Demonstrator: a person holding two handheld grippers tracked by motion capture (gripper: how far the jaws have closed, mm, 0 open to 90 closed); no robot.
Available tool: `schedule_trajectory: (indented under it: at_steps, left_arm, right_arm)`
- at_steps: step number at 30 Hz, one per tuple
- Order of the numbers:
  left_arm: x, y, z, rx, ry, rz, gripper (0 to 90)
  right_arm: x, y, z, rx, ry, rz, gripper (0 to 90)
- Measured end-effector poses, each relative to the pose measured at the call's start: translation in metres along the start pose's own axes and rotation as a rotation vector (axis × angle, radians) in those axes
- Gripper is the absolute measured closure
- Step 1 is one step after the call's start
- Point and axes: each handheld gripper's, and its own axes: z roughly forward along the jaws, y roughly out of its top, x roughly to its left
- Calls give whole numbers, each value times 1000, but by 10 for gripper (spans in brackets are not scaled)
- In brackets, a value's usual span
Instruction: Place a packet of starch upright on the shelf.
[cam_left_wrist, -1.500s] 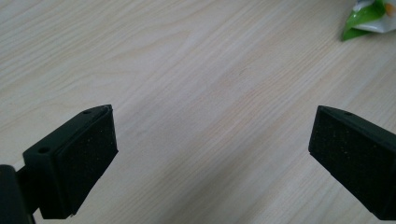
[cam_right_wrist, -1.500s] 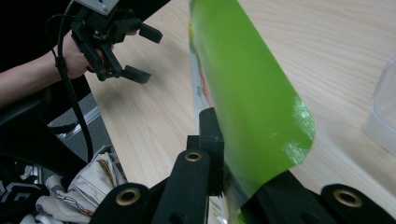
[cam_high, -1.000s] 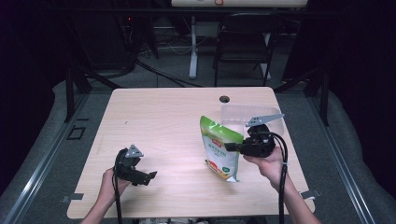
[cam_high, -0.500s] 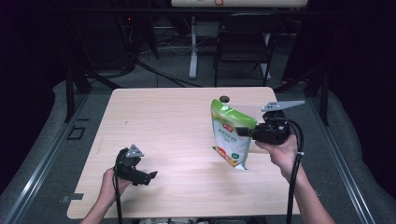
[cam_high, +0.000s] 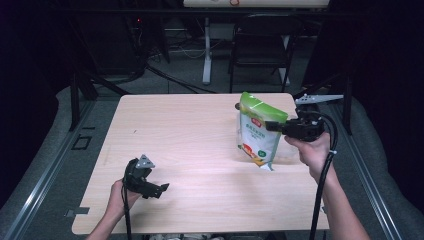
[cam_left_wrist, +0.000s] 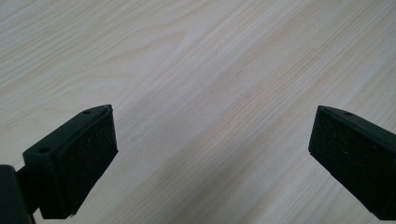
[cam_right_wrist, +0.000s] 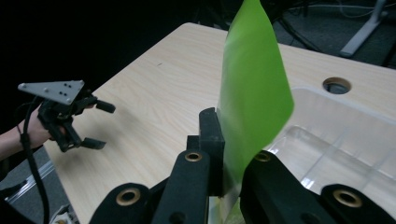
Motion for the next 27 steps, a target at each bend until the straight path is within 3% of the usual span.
schedule_trajectory:
  at_steps: [15,27]
  left_arm:
    - [0,0,0,0,-2,1,10]
    - [0,0,0,1,-5,-1,10]
  right_arm:
    - [-31,26,-27,-52,-130,60,900]
    - [-50,33,-42,-86,-216,97,900]
